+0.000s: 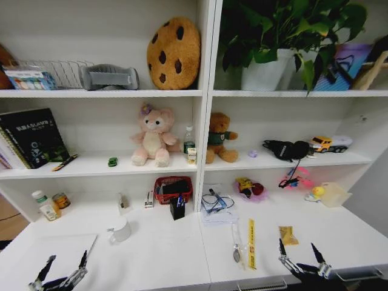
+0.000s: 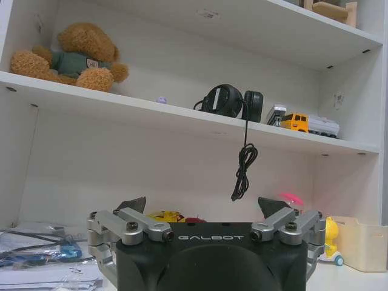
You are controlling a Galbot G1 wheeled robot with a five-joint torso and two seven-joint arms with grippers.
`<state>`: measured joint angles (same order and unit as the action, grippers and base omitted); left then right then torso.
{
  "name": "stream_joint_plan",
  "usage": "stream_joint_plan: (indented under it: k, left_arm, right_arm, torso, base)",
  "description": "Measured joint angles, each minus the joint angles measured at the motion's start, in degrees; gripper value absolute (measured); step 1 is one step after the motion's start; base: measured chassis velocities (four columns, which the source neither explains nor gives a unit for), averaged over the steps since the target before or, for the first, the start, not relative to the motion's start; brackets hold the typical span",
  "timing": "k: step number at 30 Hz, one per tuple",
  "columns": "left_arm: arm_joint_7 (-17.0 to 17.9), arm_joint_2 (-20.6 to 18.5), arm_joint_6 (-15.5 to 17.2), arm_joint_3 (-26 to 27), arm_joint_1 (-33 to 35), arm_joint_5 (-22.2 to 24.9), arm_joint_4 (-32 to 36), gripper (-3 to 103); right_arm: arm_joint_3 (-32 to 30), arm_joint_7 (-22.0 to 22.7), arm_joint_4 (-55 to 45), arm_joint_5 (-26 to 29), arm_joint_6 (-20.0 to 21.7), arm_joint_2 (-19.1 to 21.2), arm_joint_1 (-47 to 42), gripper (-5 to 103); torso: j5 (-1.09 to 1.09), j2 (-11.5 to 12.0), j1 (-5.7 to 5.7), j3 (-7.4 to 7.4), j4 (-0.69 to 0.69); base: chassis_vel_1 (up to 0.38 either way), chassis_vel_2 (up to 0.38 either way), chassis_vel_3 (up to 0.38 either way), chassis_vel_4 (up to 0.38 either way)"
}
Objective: Organize the objects on the table.
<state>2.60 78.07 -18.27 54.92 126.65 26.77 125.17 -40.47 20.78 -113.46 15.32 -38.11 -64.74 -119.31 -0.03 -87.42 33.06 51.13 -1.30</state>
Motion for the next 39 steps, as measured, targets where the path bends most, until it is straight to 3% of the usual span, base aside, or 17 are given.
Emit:
stream_joint_plan:
  k: [25, 30, 39]
  left_arm:
    - [0.0, 0.0, 0.0, 0.0, 0.0, 0.0, 0.0, 100]
    - [0.0, 0.0, 0.0, 0.0, 0.0, 0.0, 0.0, 100]
    - [0.0, 0.0, 0.0, 0.0, 0.0, 0.0, 0.0, 100]
  right_arm:
    - [-0.4, -0.1, -0.3, -4.1, -0.9, -0.2, 1.6, 100]
    - [-0.9, 2.2, -1.1, -7.7, 1.4, -1.2, 3.1, 100]
    - [-0.1, 2.2, -1.1, -7.7, 3.2, -1.1, 4.3, 100]
  torso:
    - [0.02, 0.0, 0.0, 0.0, 0.0]
    - [0.02, 0.0, -0.01, 0.0, 0.0]
    - [0.03, 0.0, -0.01, 0.0, 0.0]
  base:
    - [0.0, 0.0, 0.0, 0.0]
    - [0.0, 0.0, 0.0, 0.0]
    - [0.0, 0.0, 0.0, 0.0]
